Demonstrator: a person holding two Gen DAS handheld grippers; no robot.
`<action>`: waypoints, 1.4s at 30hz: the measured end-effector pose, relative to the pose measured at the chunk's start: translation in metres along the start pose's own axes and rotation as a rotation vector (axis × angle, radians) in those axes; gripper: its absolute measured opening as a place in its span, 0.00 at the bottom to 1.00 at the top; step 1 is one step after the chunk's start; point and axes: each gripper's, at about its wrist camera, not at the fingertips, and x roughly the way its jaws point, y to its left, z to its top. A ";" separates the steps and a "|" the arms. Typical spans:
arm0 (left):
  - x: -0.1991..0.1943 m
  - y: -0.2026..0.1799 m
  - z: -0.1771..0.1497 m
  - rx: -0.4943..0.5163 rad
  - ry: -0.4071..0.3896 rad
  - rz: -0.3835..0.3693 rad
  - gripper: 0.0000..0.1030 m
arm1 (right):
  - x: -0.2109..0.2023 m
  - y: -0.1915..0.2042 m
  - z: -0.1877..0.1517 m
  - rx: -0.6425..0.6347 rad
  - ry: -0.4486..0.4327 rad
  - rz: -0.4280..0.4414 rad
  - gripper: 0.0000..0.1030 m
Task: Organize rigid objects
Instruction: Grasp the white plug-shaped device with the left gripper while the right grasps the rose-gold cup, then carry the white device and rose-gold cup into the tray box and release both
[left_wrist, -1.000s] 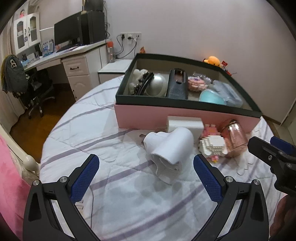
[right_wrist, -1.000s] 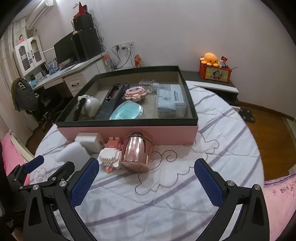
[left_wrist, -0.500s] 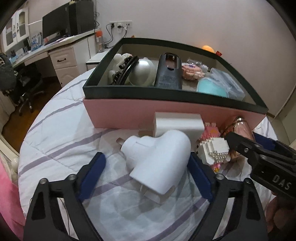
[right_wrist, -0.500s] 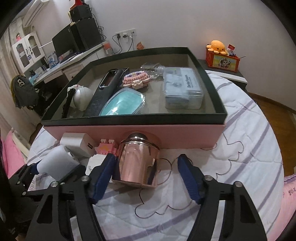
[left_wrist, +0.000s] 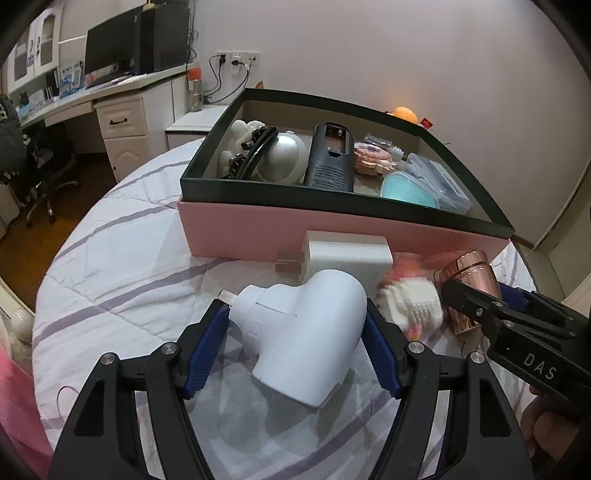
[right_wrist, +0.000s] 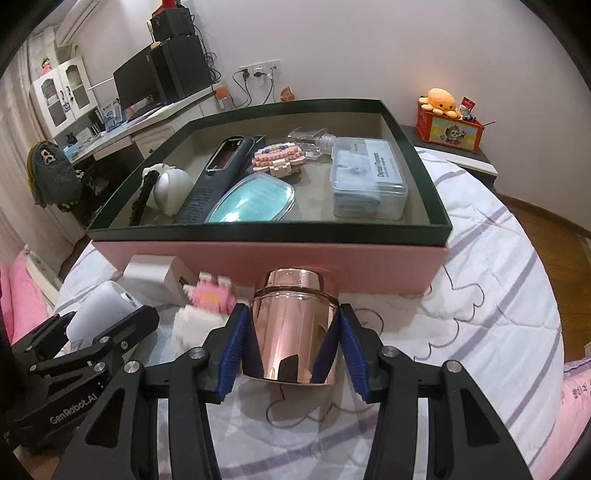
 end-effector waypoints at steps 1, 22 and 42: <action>-0.002 -0.001 0.000 0.004 -0.003 0.005 0.70 | -0.001 0.000 -0.001 0.000 0.000 0.002 0.48; -0.078 -0.007 0.052 0.050 -0.175 0.001 0.70 | -0.080 0.019 0.035 -0.043 -0.159 0.089 0.48; 0.036 -0.026 0.155 0.075 -0.124 -0.016 0.70 | 0.028 -0.011 0.141 -0.036 -0.077 0.014 0.48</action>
